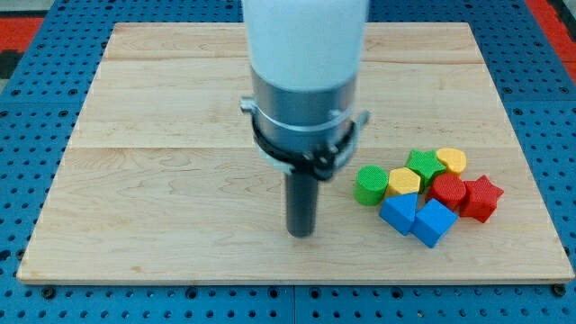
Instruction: Move the blue cube into the green circle yellow hexagon
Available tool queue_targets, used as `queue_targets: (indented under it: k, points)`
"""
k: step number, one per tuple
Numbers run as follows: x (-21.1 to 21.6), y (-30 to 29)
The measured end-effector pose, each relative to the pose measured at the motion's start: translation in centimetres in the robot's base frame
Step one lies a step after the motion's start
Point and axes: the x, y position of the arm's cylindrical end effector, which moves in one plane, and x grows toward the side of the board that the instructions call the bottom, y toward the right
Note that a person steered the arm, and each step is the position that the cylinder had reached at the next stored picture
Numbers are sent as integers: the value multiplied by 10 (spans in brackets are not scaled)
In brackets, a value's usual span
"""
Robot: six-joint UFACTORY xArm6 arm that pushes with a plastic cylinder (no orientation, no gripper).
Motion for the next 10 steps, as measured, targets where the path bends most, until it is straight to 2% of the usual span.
queue_targets:
  k: [1, 2, 3, 5, 8, 10]
  points:
    - [42, 69]
    - [43, 150]
    - [40, 155]
    - [6, 158]
    - [-43, 82]
    - [-49, 94]
